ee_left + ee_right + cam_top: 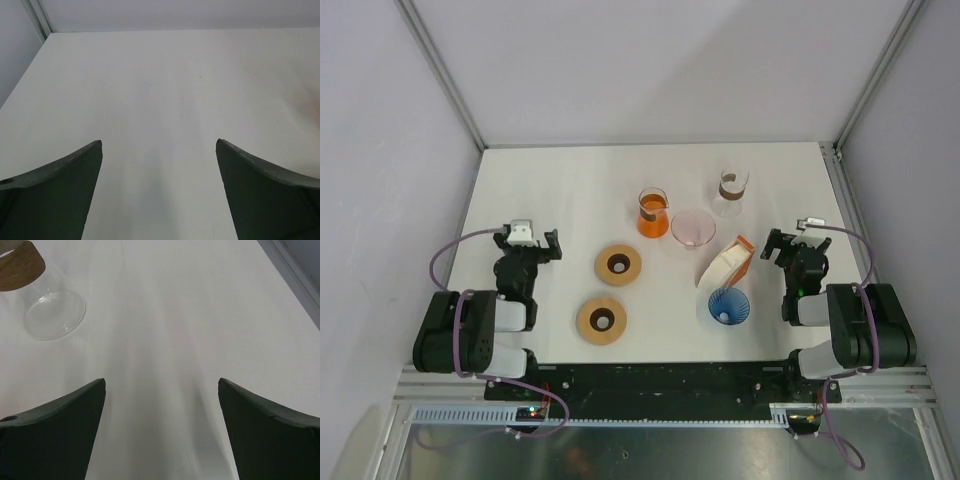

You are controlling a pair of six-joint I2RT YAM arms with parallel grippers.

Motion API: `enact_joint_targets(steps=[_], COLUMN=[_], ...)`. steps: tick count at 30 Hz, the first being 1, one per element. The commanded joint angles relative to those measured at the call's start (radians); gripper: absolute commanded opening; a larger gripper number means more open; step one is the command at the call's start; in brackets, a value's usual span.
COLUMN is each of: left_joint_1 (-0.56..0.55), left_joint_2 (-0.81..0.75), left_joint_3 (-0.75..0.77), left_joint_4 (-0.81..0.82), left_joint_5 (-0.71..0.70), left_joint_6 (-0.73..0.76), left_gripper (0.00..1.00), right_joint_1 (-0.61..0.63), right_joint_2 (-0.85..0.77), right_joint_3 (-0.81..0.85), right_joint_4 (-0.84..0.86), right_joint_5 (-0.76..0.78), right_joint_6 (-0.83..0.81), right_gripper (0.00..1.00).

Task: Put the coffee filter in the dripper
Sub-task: Pick up the coffee server from the center of the board.

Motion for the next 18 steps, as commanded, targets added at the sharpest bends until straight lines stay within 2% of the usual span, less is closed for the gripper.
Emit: enact_joint_targets(steps=[1, 9, 13, 15, 18], left_joint_1=[-0.001, 0.000, 0.011, 0.013, 0.024], left_joint_2=[-0.006, -0.005, -0.012, -0.040, -0.077], left_joint_3=[-0.003, -0.003, 0.004, 0.047, 0.189], left_joint_4=[0.035, 0.035, 0.026, -0.070, -0.356], left_joint_5=[-0.022, -0.022, -0.010, -0.019, 0.014], left_joint_6=[0.008, 0.008, 0.003, 0.001, 0.003], left_gripper=[1.00, 1.00, 1.00, 1.00, 1.00], right_joint_1=[0.006, 0.002, -0.011, -0.013, -0.012], right_joint_2=[0.002, -0.214, -0.295, -0.314, -0.342], right_joint_3=[0.022, 0.057, 0.133, 0.196, 0.283], right_joint_4=[0.035, -0.185, -0.402, -0.531, -0.669], right_joint_5=[0.026, 0.075, 0.053, 0.024, -0.047], right_joint_6=[-0.014, 0.019, 0.101, 0.122, 0.144], right_gripper=[0.99, 0.99, 0.99, 0.99, 0.99])
